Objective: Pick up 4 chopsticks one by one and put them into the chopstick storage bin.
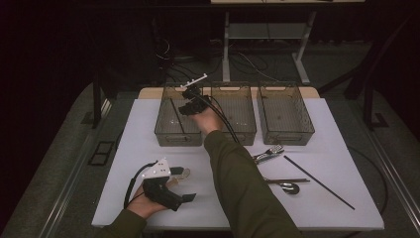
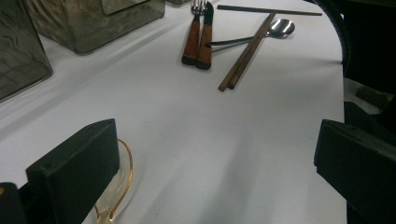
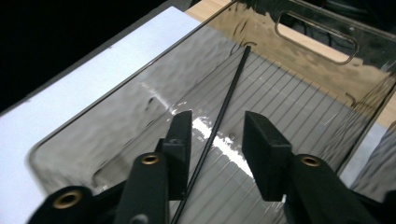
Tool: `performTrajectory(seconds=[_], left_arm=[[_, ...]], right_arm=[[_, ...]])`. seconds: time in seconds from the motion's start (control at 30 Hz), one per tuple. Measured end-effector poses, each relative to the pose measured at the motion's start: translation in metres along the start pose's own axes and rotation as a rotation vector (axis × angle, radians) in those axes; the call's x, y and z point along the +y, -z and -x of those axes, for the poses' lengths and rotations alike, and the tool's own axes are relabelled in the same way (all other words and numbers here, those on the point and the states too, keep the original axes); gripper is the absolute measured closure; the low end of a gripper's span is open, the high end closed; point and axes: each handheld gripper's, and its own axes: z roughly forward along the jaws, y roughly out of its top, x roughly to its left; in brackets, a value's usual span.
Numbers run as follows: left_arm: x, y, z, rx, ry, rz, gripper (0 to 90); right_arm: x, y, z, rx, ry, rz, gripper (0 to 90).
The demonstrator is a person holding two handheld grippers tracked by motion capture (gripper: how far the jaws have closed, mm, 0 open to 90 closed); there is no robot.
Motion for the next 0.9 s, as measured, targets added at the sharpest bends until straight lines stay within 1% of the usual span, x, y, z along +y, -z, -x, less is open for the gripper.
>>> performTrajectory(seconds=[0.07,0.1,0.17,0.2,0.3,0.4,0.47,0.53,0.67,0.77,0.9], left_arm=[[0.0,0.0,0.0,0.0,-0.009,-0.001,0.0],[0.0,-0.001,0.0,0.001,-0.003,-0.001,0.0],[0.0,-0.001,0.001,0.001,0.001,-0.003,0.0],[0.0,-0.001,0.001,0.001,-0.001,-0.003,0.0],[0.0,-0.001,0.001,0.0,-0.001,-0.004,0.0],[0.0,-0.001,0.002,-0.001,0.0,-0.004,0.0],[0.0,-0.002,0.002,0.0,0.003,-0.003,0.0],[0.0,-0.002,0.002,-0.002,0.002,-0.004,0.0],[-0.001,-0.002,0.002,-0.002,0.004,-0.005,0.0],[-0.001,-0.002,0.002,-0.003,0.004,-0.003,0.0],[-0.001,-0.002,0.002,-0.002,0.005,-0.003,0.0]], right_arm=[[-0.002,0.006,0.001,0.033,-0.009,-0.012,54.3],[-0.003,0.009,0.002,0.05,-0.009,-0.021,51.8],[-0.005,0.018,0.005,0.068,-0.007,-0.023,46.2],[-0.007,0.023,0.006,0.075,-0.01,-0.019,42.9],[-0.012,0.038,0.011,0.089,-0.013,0.004,37.6],[-0.018,0.05,0.013,0.094,0.012,0.007,34.4],[-0.021,0.059,0.014,0.082,0.033,0.01,32.7],[-0.025,0.068,0.016,0.074,0.041,0.027,30.1],[-0.032,0.086,0.021,0.07,0.039,0.049,26.8],[-0.036,0.095,0.024,0.07,0.037,0.055,26.5],[-0.043,0.106,0.027,0.076,0.051,0.061,26.5]])
